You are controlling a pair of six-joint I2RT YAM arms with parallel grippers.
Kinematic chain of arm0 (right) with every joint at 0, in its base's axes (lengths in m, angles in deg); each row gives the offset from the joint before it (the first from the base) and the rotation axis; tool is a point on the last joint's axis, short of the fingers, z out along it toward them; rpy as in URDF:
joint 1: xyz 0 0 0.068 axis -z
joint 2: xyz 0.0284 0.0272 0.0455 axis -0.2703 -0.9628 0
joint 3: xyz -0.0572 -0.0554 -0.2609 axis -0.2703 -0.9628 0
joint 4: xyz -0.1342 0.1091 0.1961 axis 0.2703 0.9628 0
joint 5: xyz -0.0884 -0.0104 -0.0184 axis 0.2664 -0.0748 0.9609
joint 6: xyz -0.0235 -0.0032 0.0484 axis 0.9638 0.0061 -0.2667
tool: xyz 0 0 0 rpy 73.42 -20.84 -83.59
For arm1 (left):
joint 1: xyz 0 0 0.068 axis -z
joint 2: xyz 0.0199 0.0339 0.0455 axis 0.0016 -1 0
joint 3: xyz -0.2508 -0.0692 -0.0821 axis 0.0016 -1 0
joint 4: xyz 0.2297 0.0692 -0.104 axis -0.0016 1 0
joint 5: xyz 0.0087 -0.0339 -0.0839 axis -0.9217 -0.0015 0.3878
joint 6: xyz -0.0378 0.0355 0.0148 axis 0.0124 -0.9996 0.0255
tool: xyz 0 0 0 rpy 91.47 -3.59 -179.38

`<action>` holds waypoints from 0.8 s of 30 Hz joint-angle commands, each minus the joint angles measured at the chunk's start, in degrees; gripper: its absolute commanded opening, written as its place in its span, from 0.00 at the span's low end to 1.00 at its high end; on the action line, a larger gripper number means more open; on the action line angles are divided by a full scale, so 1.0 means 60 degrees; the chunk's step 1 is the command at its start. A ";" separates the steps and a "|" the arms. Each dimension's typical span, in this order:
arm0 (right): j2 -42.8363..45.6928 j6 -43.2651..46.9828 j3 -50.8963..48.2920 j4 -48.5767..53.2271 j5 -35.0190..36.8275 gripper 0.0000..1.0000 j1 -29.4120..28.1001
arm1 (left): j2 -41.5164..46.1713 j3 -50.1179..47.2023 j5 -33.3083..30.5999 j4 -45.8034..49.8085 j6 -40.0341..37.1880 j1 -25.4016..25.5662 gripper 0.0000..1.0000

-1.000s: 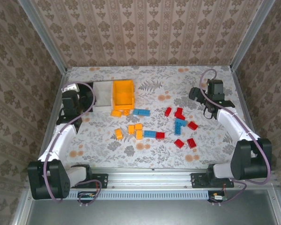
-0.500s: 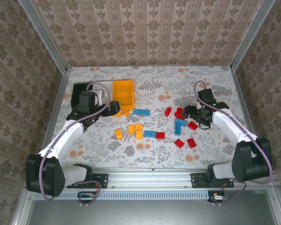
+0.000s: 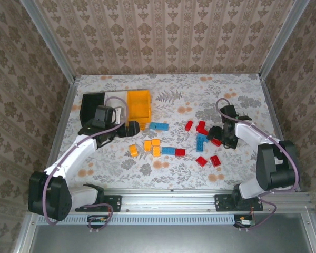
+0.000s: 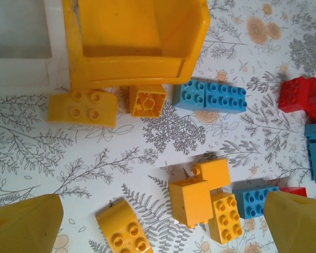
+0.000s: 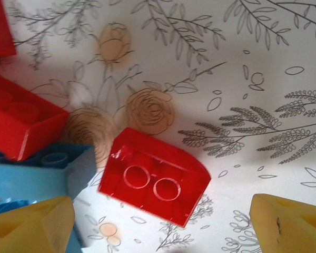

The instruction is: Sort the legos into containers by color

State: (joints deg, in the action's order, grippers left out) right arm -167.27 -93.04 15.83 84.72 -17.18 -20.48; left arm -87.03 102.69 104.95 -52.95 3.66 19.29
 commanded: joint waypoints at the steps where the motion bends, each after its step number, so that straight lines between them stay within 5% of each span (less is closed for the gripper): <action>1: -0.0237 0.0106 0.0318 -0.0008 -0.0038 0.89 0.0132 | -0.0102 0.0616 -0.0097 0.0579 -0.0269 0.0040 1.00; 15: -0.1174 0.0462 0.1075 -0.0383 -0.1025 0.89 0.0693 | -0.1526 0.2224 0.0109 0.0812 -0.0590 -0.0452 1.00; 24: -0.1206 0.0599 0.1024 -0.0617 -0.1269 0.85 0.0712 | -0.3893 0.4137 0.0105 0.0812 -0.1085 -0.0604 1.00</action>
State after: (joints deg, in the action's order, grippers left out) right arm -173.79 -90.68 20.86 81.48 -23.11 -16.41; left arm -106.74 124.37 105.17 -49.17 -0.21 16.06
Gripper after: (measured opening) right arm 0.853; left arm 0.997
